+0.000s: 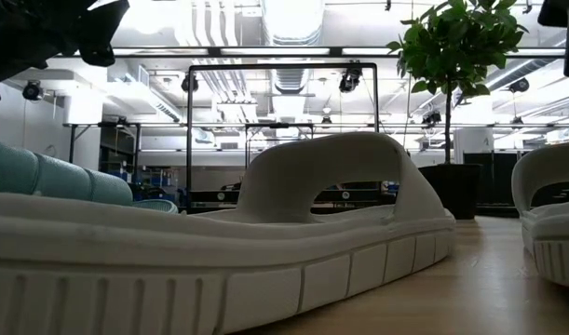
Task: Pick and place slides into the shelf
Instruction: Put the right gray slipper on the shelf
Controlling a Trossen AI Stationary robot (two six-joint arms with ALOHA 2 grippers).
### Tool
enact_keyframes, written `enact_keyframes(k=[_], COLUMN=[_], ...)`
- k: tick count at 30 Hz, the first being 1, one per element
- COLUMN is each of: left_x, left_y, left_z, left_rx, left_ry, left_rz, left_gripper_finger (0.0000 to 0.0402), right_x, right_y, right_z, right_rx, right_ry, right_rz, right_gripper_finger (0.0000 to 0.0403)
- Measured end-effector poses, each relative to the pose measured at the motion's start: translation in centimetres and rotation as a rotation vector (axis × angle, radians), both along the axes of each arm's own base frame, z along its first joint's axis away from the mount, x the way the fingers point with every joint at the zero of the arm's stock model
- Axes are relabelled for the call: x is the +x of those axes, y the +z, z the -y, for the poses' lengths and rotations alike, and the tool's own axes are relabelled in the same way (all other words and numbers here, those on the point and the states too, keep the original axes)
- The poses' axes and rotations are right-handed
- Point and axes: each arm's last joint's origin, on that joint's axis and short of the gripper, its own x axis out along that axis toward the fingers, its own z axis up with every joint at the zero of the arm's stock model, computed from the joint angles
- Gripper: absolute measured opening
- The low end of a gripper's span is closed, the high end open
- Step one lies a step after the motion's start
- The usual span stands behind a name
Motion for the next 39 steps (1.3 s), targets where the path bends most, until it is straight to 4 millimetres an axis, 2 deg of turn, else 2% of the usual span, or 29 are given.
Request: enact_keyframes(k=[5, 9, 13, 17, 20, 28, 39], left_x=[0.0, 0.0, 0.0, 0.0, 0.0, 0.0, 0.0], left_y=[0.0, 0.0, 0.0, 0.0, 0.0, -0.1, -0.1], left_z=[0.0, 0.0, 0.0, 0.0, 0.0, 0.0, 0.0], left_rx=[0.003, 0.003, 0.003, 0.003, 0.003, 0.003, 0.003], left_ry=[0.001, 0.001, 0.001, 0.001, 0.002, 0.002, 0.002], left_rz=[-0.002, -0.001, -0.004, -0.004, -0.004, -0.007, -0.008], left_gripper_finger=[0.0219, 0.0219, 0.0219, 0.0219, 0.0219, 0.0219, 0.0219], right_x=[2.1, 2.9, 3.3, 4.3, 5.0, 5.9, 5.0], right_y=[-0.1, -0.4, -1.6, -3.2, -3.9, -3.1, -5.6], right_z=[-2.0, -2.8, -3.5, -4.6, -5.3, -5.8, -4.8], right_rx=[-0.047, -0.153, -0.238, -0.263, -0.265, -0.286, -0.368], right_ry=[0.015, 0.017, 0.001, 0.057, 0.094, 0.084, 0.084], right_rz=[-0.047, -0.188, -0.371, -0.466, -0.482, -0.399, -0.473], right_gripper_finger=[0.0146, 0.0143, 0.0144, 0.014, 0.0136, 0.0132, 0.0135])
